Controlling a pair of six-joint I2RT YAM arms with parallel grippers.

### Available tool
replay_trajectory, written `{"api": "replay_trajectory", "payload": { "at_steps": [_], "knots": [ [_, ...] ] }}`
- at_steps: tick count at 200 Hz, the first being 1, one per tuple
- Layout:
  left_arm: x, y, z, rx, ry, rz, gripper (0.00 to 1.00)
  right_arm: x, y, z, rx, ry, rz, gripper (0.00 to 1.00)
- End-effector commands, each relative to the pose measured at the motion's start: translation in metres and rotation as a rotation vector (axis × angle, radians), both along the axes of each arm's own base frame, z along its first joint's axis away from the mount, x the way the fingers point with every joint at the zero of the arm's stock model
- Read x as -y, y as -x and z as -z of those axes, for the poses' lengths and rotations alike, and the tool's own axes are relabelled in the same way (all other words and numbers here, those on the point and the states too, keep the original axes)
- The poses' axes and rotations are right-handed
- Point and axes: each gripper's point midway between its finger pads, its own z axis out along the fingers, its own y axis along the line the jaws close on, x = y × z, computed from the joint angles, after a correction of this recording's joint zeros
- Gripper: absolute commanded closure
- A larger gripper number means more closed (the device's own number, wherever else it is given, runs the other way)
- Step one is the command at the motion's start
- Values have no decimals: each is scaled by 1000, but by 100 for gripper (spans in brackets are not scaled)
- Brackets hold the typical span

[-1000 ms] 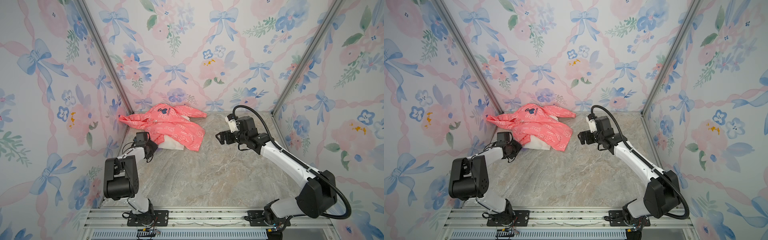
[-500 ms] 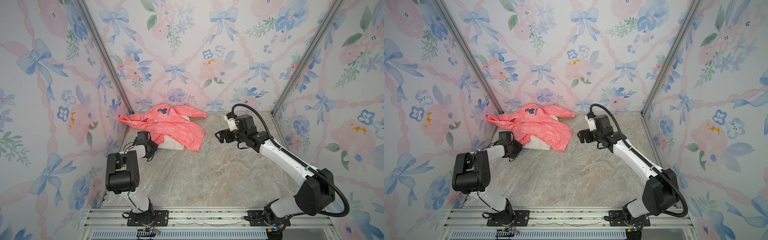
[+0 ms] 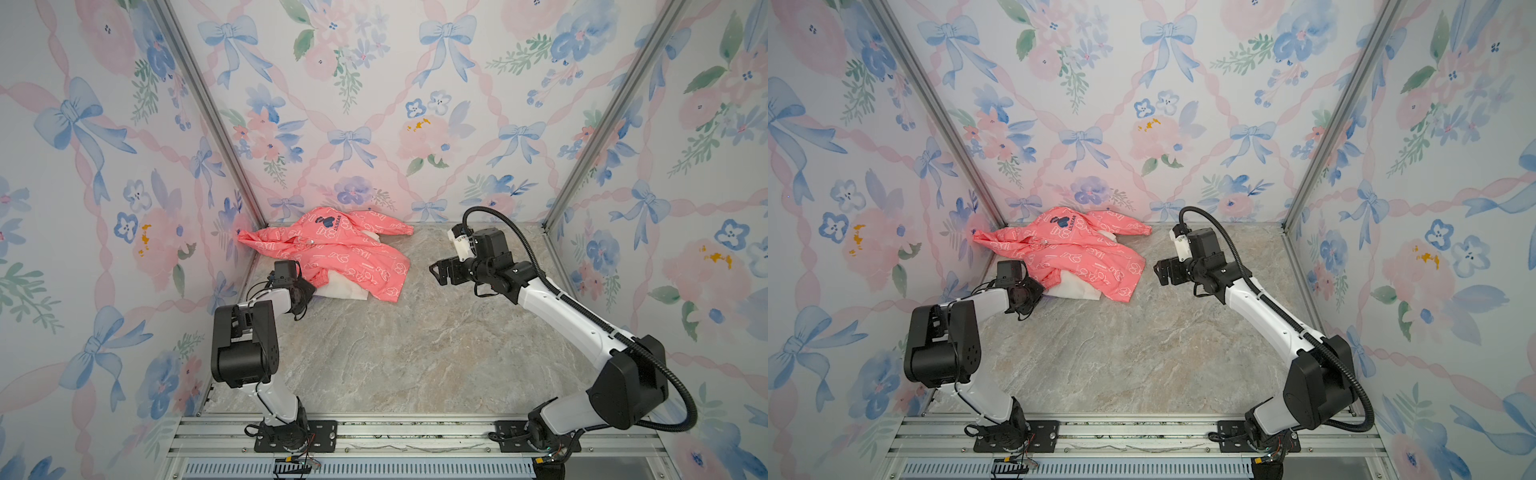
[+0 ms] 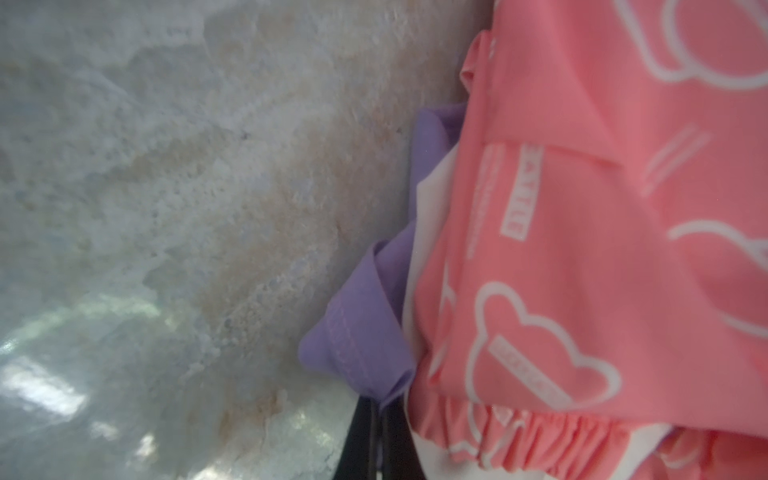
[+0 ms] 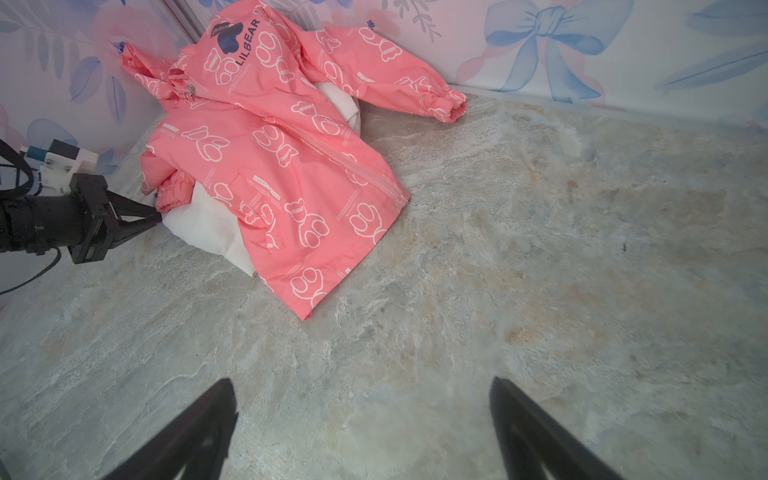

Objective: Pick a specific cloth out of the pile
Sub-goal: 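Close the left gripper on the purple cloth edge, then lift the purple cloth upward out of the pile with the left gripper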

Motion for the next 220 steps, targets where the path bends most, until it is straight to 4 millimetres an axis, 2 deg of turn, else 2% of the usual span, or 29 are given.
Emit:
{"api": "replay_trajectory", "payload": {
  "at_steps": [1, 74, 124, 220],
  "knots": [
    [-7, -10, -39, 88, -39, -3, 100, -7, -3, -7, 7, 4, -7, 3],
    [-19, -18, -135, 314, -114, -51, 100, -22, -2, -8, 18, 7, -24, 3],
    [-27, -16, -196, 449, -166, -91, 100, -30, -4, -10, 22, 7, -43, 3],
    [-39, -15, -286, 634, -241, -154, 100, -33, -2, -10, 24, 11, -53, 3]
  ]
}}
